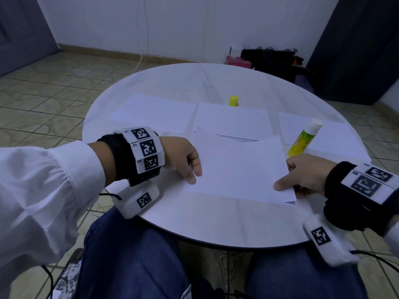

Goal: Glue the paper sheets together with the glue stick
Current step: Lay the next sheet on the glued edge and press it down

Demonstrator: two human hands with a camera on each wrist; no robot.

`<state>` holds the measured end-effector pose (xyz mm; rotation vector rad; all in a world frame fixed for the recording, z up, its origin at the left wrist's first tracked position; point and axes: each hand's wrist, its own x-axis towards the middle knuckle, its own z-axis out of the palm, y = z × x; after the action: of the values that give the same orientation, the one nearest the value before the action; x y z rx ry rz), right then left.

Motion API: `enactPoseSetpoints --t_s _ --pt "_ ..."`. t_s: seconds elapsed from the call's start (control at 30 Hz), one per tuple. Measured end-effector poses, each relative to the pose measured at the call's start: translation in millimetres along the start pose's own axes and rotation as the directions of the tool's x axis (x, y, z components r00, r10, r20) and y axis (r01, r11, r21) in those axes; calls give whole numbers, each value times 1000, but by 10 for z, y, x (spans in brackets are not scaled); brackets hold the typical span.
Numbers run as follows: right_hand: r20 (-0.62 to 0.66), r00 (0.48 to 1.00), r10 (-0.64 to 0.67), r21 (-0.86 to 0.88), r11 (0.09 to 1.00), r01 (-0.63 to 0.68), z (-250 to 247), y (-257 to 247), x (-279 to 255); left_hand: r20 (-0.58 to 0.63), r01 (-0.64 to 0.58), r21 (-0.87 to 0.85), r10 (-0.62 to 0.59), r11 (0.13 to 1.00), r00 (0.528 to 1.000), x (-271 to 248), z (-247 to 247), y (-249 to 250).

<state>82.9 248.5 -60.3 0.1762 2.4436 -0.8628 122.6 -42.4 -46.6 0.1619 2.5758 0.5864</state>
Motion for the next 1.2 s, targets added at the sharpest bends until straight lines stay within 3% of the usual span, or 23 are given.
enactPoseSetpoints --t_s 0.53,0.83,1.2 --pt "-21 1000 -22 -28 999 21 20 -40 -77 -8 -2 0 2 1000 1000 6 24 25" --pt "-33 999 -29 -189 982 22 -72 -142 -205 11 24 -2 -24 1000 1000 29 29 32" --pt "-16 997 -77 -244 967 71 -68 -119 -246 0 61 -27 -61 998 998 35 23 35"
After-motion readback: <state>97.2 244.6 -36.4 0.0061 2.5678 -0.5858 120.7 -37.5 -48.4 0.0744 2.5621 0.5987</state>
